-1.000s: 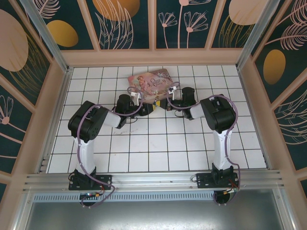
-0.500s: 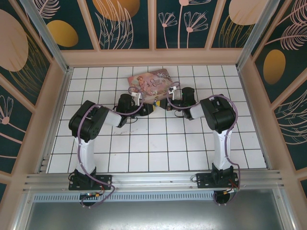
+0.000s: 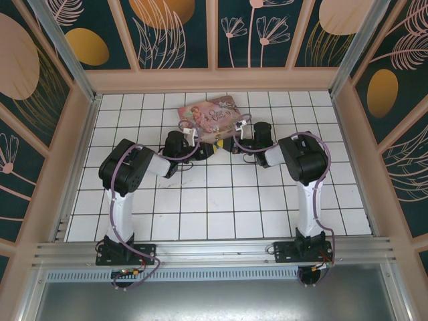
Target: Unlock a padlock with a key
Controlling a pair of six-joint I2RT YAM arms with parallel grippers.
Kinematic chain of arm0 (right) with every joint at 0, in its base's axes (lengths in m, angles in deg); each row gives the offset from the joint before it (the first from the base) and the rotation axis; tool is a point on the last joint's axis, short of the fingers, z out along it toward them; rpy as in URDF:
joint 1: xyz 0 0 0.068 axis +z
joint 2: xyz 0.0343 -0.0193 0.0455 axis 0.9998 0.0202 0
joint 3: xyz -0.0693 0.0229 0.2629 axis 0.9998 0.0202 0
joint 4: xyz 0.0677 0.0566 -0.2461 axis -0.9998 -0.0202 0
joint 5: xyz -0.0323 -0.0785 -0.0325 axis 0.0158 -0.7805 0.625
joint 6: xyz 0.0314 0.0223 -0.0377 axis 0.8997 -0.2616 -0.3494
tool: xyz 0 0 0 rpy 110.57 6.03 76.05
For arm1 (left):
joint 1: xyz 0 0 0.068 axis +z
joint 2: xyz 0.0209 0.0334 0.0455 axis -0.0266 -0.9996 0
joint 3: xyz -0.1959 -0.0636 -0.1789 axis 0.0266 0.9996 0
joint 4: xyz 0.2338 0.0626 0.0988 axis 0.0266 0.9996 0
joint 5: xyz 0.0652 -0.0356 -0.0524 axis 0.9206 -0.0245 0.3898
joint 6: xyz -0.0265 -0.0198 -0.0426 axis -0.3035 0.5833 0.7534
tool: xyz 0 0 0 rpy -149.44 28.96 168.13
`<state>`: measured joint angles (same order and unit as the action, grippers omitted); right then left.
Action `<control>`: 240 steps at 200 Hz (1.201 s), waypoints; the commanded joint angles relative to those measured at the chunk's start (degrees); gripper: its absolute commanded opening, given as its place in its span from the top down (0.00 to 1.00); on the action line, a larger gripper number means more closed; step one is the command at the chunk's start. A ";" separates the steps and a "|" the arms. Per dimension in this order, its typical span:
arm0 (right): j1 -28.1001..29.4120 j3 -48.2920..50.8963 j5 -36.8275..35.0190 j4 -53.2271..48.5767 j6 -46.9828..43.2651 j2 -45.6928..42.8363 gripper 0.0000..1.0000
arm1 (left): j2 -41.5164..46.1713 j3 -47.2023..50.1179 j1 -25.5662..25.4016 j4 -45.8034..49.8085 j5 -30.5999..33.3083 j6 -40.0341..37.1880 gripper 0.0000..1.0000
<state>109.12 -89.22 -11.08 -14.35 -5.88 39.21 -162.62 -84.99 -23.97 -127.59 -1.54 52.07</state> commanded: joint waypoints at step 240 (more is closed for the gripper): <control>1.31 0.07 6.29 6.94 9.62 2.98 1.00 | 0.10 3.96 -1.82 0.51 4.26 4.47 0.59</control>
<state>109.25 -89.22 -10.64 -9.10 -2.39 40.94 -161.85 -83.11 -25.13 -129.75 2.64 54.83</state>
